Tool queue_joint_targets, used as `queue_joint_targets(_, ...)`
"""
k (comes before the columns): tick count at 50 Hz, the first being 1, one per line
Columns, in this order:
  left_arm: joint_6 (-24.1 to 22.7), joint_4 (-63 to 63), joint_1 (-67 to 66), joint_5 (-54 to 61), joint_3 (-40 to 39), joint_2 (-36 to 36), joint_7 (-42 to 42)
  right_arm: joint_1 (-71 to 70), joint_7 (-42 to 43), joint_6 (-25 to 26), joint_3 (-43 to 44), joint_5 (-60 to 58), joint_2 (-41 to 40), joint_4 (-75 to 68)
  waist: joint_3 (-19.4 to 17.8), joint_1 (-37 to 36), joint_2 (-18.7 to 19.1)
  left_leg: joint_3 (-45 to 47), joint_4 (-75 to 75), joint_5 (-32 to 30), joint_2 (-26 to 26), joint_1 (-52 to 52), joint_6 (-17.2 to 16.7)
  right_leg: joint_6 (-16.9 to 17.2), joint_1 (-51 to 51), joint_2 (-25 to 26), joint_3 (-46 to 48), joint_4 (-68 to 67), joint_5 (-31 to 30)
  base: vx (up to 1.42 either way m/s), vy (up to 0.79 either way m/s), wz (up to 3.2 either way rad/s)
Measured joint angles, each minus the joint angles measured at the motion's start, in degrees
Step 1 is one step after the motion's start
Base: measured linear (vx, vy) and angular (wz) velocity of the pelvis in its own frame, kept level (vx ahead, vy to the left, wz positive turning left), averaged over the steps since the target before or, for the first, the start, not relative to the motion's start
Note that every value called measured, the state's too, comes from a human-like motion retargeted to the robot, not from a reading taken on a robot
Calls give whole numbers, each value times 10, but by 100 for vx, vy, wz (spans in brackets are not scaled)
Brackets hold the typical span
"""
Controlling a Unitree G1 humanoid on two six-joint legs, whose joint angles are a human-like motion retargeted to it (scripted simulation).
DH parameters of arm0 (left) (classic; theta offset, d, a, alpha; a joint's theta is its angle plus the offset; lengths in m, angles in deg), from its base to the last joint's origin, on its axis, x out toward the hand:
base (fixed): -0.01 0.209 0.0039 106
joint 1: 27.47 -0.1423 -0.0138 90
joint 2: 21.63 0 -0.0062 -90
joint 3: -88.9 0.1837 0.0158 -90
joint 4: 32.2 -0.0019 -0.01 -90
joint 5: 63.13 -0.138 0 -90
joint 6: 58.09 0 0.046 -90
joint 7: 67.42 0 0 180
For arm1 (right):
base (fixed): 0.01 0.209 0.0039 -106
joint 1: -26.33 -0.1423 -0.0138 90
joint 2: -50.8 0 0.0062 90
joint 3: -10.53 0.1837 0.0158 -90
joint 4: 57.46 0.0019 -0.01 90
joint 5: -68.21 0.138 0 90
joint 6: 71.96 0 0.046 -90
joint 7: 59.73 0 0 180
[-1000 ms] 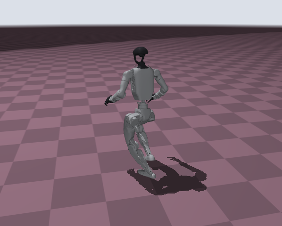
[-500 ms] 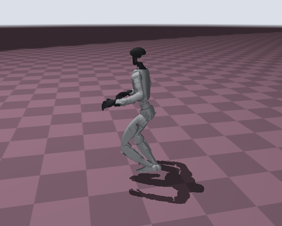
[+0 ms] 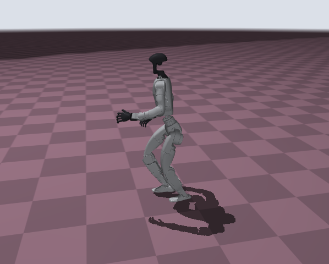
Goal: Dance
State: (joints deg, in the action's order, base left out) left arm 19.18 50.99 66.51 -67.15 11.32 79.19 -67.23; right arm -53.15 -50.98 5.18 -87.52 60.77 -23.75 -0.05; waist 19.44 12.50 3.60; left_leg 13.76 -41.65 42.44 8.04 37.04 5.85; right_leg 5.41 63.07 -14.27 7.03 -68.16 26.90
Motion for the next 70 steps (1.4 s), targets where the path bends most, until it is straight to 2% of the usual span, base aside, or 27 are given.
queue_joint_targets(3, 3, -17, -41, 11, -18, 5, -18, 3, 25, -9, 15, 0, 2, 28, -12, -1, -13, -9, -65, 3, 3, 38, -1, 9, 5, 11, -26, -66, -3, -32, 8, 57)
queue_joint_targets(5, 5, -45, -73, 24, -43, 11, -30, 4, 47, -8, 24, 0, 5, 65, -13, -4, -15, -25, -54, -4, 14, 41, 6, 7, -4, 15, -29, -106, -2, -23, 10, 41)
queue_joint_targets(7, 18, -86, -110, 24, -55, 3, -36, 0, 60, -13, 32, -3, 3, 85, -14, -15, -35, -27, -101, -4, 23, 70, 15, 0, -18, 7, -35, -169, 2, -29, 8, 40)
queue_joint_targets(11, 33, -236, -159, 9, -80, -17, -47, -22, 88, -7, 39, -16, -3, 141, -19, -45, -74, -40, -131, -5, 49, 86, 38, 8, -91, 14, -46, -243, 2, -25, 8, 30)
queue_joint_targets(15, 47, -386, -198, -10, -102, -37, -49, -54, 124, 2, 46, -40, -14, 198, -21, -86, -113, -42, -156, -28, 63, 112, 42, 25, -175, 45, -54, -207, 17, -27, 2, 26)
queue_joint_targets(18, 48, -455, -235, -23, -126, -41, -45, -74, 156, 5, 55, -69, -16, 253, -18, -122, -126, -64, -145, -82, 60, 129, 12, 9, -220, 74, -49, -99, 63, -28, -3, -4)
queue_joint_targets(20, 42, -480, -264, -31, -140, -37, -36, -80, 175, 3, 68, -88, -12, 300, -12, -146, -125, -89, -130, -152, 55, 149, -37, -2, -230, 93, -37, -26, 68, -31, -5, -32)
queue_joint_targets(22, 36, -490, -297, -38, -152, -29, -20, -76, 187, -1, 86, -100, -5, 350, 0, -162, -121, -102, -123, -201, 39, 179, -79, -2, -215, 111, -27, 23, 43, -35, -5, -25)
queue_joint_targets(25, 30, -492, -350, -45, -165, -11, 7, -56, 189, -3, 116, -106, 7, 413, 19, -175, -112, -84, -160, -222, -15, 219, -99, 8, -177, 134, -12, 59, -4, -39, -4, -9)
queue_joint_targets(27, 33, -493, -375, -51, -170, -1, 15, -42, 187, -5, 131, -108, 12, 429, 19, -171, -105, -65, -227, -207, -52, 229, -88, 8, -151, 136, -2, 41, -18, -41, -3, -9)
queue_joint_targets(30, 36, -478, -398, -61, -179, 14, 24, -12, 179, -3, 153, -102, 17, 438, 28, -171, -84, -51, -333, -158, -121, 221, -72, 1, -117, 165, 8, 34, -18, -35, -1, -43)
queue_joint_targets(32, 39, -456, -393, -61, -182, 26, 21, 4, 178, 1, 163, -92, 16, 419, 31, -177, -66, -51, -389, -115, -168, 194, -69, -13, -119, 204, 3, 54, 26, -26, 1, -61)
queue_joint_targets(34, 42, -433, -369, -52, -180, 23, 10, 17, 175, 9, 159, -85, 10, 386, 35, -172, -51, -52, -437, -75, -194, 175, -65, -43, -104, 221, 5, 35, 87, -24, 4, -49)
queue_joint_targets(37, 55, -391, -289, -4, -164, 1, 0, 6, 159, 23, 128, -56, 3, 286, 30, -162, -26, -59, -457, -5, -211, 124, -61, -80, -107, 245, 1, 17, 161, -15, 7, -44)
queue_joint_targets(40, 54, -335, -170, 66, -119, -50, 15, -30, 117, 32, 65, -14, -22, 150, 21, -138, -4, -52, -399, 52, -197, 74, -50, -76, -109, 248, -8, 2, 172, -9, 9, -9)
queue_joint_targets(42, 40, -246, -95, 106, -78, -68, 50, -40, 75, 30, 25, 13, -38, 117, 33, -112, 5, -39, -326, 54, -175, 64, -42, -53, -99, 232, -19, 19, 146, -3, 8, 29)
queue_joint_targets(45, 20, -57, -7, 171, -33, -49, 117, -31, 2, 11, -11, 47, -19, 210, 47, -90, 30, -23, -220, 12, -164, 47, -58, -11, -102, 234, -42, 89, 88, 9, 8, -30)
queue_joint_targets(48, 11, 99, 22, 225, -6, -1, 153, -28, -64, -2, -14, 65, 36, 388, 70, -89, 45, -11, -155, -113, -164, 64, -96, 16, -97, 225, -47, 147, -20, 9, 3, -81)
queue_joint_targets(50, 19, 157, 0, 243, 0, 31, 165, -42, -84, -4, -1, 68, 69, 497, 83, -102, 39, -14, -151, -165, -159, 88, -102, 26, -83, 217, -45, 145, -90, 0, 0, -104)
queue_joint_targets(53, 40, 132, -92, 240, -23, 50, 155, -95, -52, -20, 50, 50, 97, 593, 78, -142, 5, -49, -218, -169, -134, 123, -94, 22, -61, 211, -37, 67, -119, -9, -2, -130)
queue_joint_targets(57, 75, 11, -235, 243, -102, 17, 137, -171, 50, 0, 161, -32, 124, 657, 72, -189, -40, -68, -261, -104, -104, 116, -55, -4, -65, 204, -31, 9, -66, -4, -3, -115)
queue_joint_targets(60, 80, -73, -277, 242, -138, -16, 134, -215, 110, 19, 212, -97, 136, 643, 63, -206, -57, -66, -282, -19, -102, 90, -22, -24, -74, 207, -25, -8, 5, -5, -4, -74)
queue_joint_targets(62, 71, -108, -243, 245, -140, -26, 131, -231, 134, 25, 214, -112, 139, 603, 44, -201, -60, -62, -270, 31, -99, 50, -7, -30, -96, 203, -18, -10, 33, -2, -2, -18)
queue_joint_targets(64, 61, -100, -188, 265, -128, -35, 127, -213, 131, 22, 198, -88, 129, 558, 39, -178, -68, -58, -256, 51, -84, 41, 3, -30, -93, 187, -19, -24, 51, -7, -4, 35)
queue_joint_targets(67, 41, -29, -82, 322, -95, -41, 122, -156, 99, 6, 141, -7, 99, 465, 41, -147, -70, -62, -216, 46, -65, 22, -1, -22, -96, 177, -27, -18, 44, -2, -1, 24)
queue_joint_targets(70, 26, 73, 25, 407, -47, -49, 146, -95, 24, -6, 65, 103, 60, 363, 48, -130, -56, -68, -180, 36, -69, 2, -16, -12, -110, 187, -30, 17, 24, 0, 0, 0)
